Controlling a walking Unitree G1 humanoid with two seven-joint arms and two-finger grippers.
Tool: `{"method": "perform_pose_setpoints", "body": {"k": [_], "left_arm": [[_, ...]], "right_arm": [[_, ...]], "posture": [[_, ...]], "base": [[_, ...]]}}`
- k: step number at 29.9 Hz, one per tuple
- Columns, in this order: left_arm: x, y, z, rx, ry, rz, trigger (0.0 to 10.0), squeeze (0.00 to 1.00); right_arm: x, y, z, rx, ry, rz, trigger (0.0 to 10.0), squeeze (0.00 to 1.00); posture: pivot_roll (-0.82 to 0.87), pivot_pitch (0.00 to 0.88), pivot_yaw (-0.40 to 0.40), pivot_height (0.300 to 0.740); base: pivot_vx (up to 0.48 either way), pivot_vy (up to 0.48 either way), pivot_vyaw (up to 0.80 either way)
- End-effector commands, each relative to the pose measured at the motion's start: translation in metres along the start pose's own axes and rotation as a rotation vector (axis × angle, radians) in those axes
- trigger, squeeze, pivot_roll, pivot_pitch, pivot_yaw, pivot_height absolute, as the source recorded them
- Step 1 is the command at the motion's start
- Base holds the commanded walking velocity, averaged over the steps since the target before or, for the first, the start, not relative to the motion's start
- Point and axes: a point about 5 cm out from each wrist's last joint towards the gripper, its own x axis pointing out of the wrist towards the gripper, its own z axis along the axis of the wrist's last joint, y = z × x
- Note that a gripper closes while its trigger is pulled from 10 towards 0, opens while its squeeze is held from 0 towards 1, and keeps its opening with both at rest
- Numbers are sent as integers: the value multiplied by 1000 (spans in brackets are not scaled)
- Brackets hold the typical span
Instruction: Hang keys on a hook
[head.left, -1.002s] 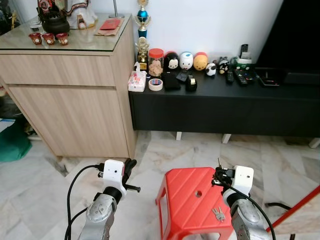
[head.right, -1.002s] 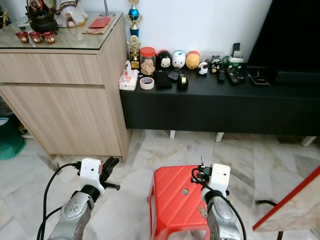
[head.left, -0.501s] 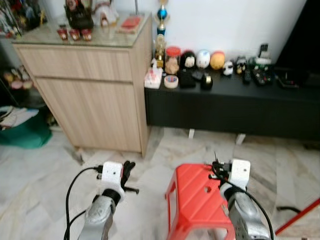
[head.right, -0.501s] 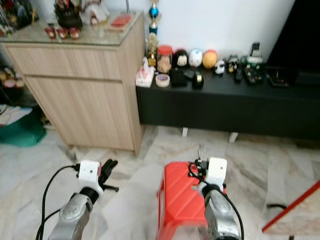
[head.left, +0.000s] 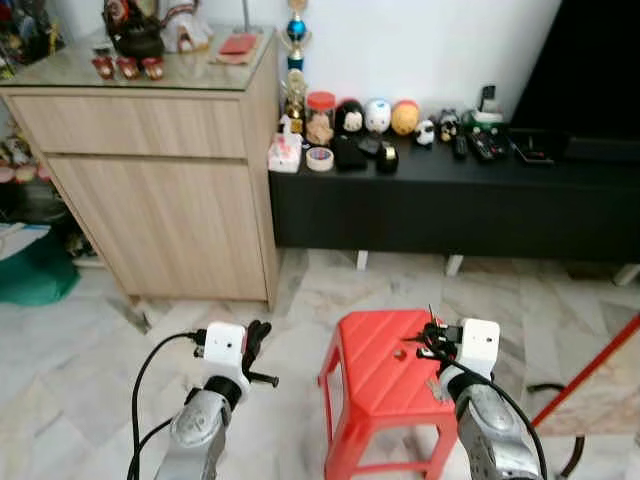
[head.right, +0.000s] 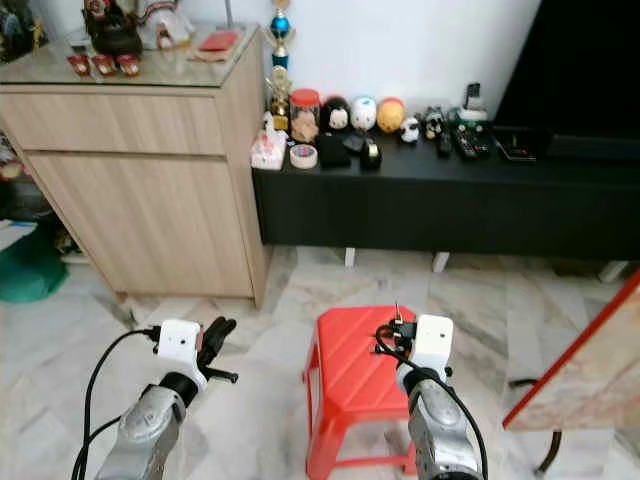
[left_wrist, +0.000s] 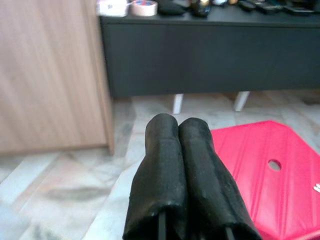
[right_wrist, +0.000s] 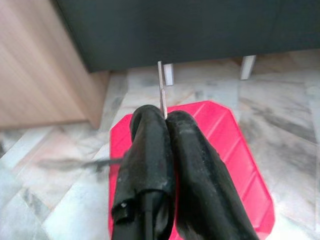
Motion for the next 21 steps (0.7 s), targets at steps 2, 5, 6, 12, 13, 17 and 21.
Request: {"method": "perform_pose_setpoints", "body": {"k": [2, 5, 6, 12, 13, 17, 21], "left_arm": [[0, -1, 1, -1, -4, -5, 10000, 0], [0, -1, 1, -1, -4, -6, 10000, 0], [0, -1, 1, -1, -4, -6, 10000, 0], [0, -1, 0, 2, 2, -1, 10000, 0], [0, -1, 0, 2, 3, -2, 10000, 0], [0, -1, 0, 8, 8, -12, 10000, 0], [1, -2, 2, 16, 13, -53, 10000, 0]], "right_arm": [[2, 0, 6, -13, -12, 3, 10000, 0], [3, 0, 8, -19, -17, 5, 10000, 0], [3, 0, 9, -22, -17, 7, 10000, 0], [5, 2, 11, -56, -10, 32, 10000, 0], [5, 3, 12, -57, -7, 39, 10000, 0], [8, 5, 16, -126, 13, 79, 10000, 0], [12, 10, 28, -214, 2, 153, 10000, 0]], "posture": [[20, 0, -17, 740], [20, 0, -17, 740], [19, 0, -17, 740], [20, 0, -20, 740], [20, 0, -20, 740], [17, 0, -18, 740], [17, 0, -20, 740]], "base": [[-120, 0, 0], [-240, 0, 0], [0, 0, 0], [-40, 0, 0], [0, 0, 0], [0, 0, 0], [0, 0, 0]]}}
